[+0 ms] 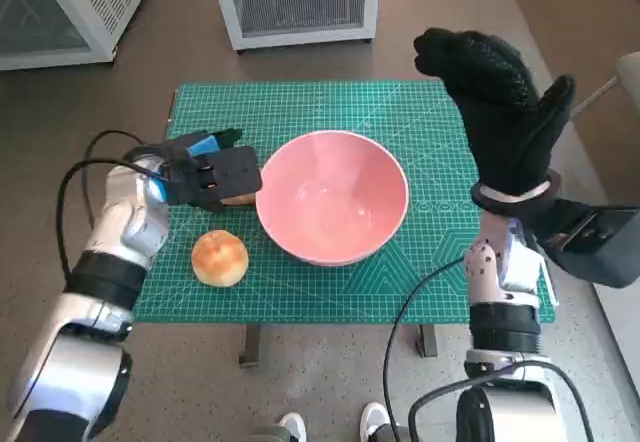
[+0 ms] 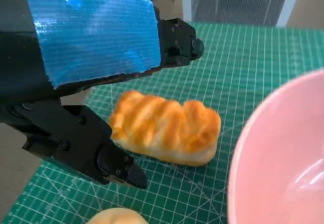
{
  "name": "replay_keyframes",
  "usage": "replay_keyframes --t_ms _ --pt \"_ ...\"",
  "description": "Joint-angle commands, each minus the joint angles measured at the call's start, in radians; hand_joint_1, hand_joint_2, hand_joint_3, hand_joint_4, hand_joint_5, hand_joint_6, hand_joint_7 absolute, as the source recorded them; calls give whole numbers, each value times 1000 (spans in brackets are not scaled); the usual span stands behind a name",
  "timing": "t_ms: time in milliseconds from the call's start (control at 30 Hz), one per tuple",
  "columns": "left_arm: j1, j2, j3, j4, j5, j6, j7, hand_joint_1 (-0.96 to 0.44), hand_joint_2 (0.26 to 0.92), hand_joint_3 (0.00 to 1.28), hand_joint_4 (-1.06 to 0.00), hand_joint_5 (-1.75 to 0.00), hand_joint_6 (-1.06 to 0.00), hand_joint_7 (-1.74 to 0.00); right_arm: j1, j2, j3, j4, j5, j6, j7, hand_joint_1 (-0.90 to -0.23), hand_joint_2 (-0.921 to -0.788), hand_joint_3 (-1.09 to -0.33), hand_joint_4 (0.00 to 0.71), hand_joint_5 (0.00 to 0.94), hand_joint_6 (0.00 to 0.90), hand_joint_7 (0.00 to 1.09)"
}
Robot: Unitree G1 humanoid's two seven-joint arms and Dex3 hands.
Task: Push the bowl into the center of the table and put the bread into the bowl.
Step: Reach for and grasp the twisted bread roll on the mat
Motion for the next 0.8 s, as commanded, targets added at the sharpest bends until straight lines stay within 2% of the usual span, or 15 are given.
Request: replay_keyframes --t_ms 33,367,500,667,700,733,800 --pt "-25 -38 -27 100 19 -42 58 -95 708 17 -71 -19 -180 -42 31 -5 3 -9 4 20 -5 -602 -921 -641 253 13 23 640" --pt "-39 -80 -76 231 50 -99 153 -83 743 30 -150 -28 -234 -46 39 -7 4 -25 3 27 -4 -600 -921 -642 250 9 18 640" --pt "-48 -84 -96 269 67 -116 177 -57 777 39 -245 -31 -318 -58 40 -8 4 -29 4 27 -1 -600 -921 -639 251 9 13 637" --pt "-57 -84 -114 302 79 -130 198 -15 837 42 -583 -91 -535 -95 40 -11 3 -29 4 25 3 -602 -921 -637 252 9 2 627" --pt "-58 -83 -118 305 82 -133 206 -9 856 31 -647 -191 -592 -105 40 -11 3 -30 6 25 4 -603 -921 -637 252 8 1 624" --pt "-58 -82 -121 309 84 -136 212 124 879 66 -636 -586 -651 -165 41 -11 2 -30 6 26 5 -603 -921 -636 252 8 0 622" --pt "-60 -82 -123 314 86 -140 219 238 900 106 -615 -943 -654 -307 41 -11 2 -31 7 26 5 -603 -921 -636 252 8 0 620"
